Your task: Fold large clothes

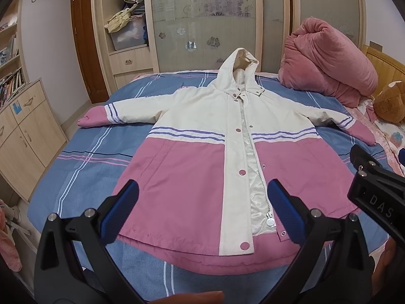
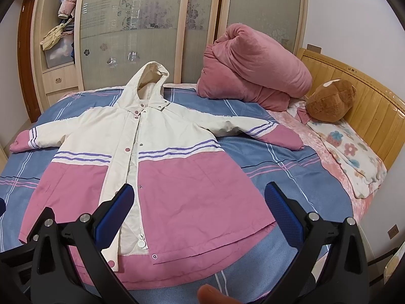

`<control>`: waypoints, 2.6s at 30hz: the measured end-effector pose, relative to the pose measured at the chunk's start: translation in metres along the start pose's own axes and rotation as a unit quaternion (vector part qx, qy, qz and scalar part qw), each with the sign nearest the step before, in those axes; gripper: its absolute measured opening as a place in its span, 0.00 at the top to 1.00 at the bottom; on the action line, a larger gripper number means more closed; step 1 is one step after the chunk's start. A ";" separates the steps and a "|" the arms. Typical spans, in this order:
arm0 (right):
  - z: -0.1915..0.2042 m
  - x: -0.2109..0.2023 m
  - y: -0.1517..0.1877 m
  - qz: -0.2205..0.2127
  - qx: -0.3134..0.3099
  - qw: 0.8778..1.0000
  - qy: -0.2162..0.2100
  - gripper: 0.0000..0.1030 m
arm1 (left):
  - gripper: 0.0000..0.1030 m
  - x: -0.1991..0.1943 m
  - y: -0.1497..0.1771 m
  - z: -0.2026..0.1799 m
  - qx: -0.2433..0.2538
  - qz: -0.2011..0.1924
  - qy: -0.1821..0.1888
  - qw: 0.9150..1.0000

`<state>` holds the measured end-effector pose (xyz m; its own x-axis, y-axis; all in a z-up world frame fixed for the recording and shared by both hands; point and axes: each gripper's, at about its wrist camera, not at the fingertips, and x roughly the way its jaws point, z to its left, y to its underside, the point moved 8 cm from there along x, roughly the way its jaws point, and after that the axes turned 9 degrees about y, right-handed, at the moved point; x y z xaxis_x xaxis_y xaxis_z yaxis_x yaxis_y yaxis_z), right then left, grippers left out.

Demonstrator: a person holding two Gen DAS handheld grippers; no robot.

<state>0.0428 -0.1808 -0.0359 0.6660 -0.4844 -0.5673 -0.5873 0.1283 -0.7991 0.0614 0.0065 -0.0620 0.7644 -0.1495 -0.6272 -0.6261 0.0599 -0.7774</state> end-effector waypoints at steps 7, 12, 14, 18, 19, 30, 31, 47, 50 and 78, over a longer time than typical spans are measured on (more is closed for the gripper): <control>-0.004 0.004 0.003 0.009 0.002 1.000 -0.005 0.01 | 0.02 0.005 -0.001 0.009 -0.005 0.007 -0.011 1.000; -0.005 0.001 0.002 0.006 0.000 1.000 -0.005 0.01 | 0.02 0.003 -0.002 0.015 -0.011 0.001 -0.012 1.000; -0.004 0.000 0.001 0.005 -0.002 1.000 -0.004 0.01 | 0.02 0.003 -0.001 0.016 -0.012 0.002 -0.010 1.000; -0.003 -0.001 -0.001 0.004 -0.006 1.000 -0.004 0.01 | 0.02 0.004 0.000 0.015 -0.012 0.004 -0.007 1.000; -0.003 -0.001 -0.001 0.004 -0.006 1.000 -0.004 0.01 | 0.02 0.004 -0.001 0.015 -0.012 0.005 -0.007 1.000; -0.001 0.002 0.000 0.009 -0.013 1.000 -0.002 0.01 | 0.02 0.006 0.001 0.013 -0.012 0.007 -0.004 1.000; -0.001 0.003 0.000 0.009 -0.014 1.000 0.000 0.01 | 0.02 0.006 0.000 0.012 -0.012 0.007 -0.004 1.000; 0.002 0.008 0.004 0.001 -0.016 1.000 -0.009 0.01 | 0.02 0.021 0.004 0.013 -0.018 0.020 -0.003 1.000; 0.004 0.010 0.004 0.001 -0.018 1.000 -0.012 0.01 | 0.02 0.023 0.005 0.013 -0.016 0.021 -0.004 1.000; -0.192 0.357 -0.048 0.179 0.325 0.923 -0.104 0.09 | 0.15 0.189 -0.013 -0.054 -0.019 0.201 0.176 0.963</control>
<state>0.2199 -0.5263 -0.1619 0.5970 -0.1424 -0.7895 -0.4320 0.7722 -0.4660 0.2059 -0.0754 -0.1675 0.3636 -0.4486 -0.8164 -0.8710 0.1472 -0.4688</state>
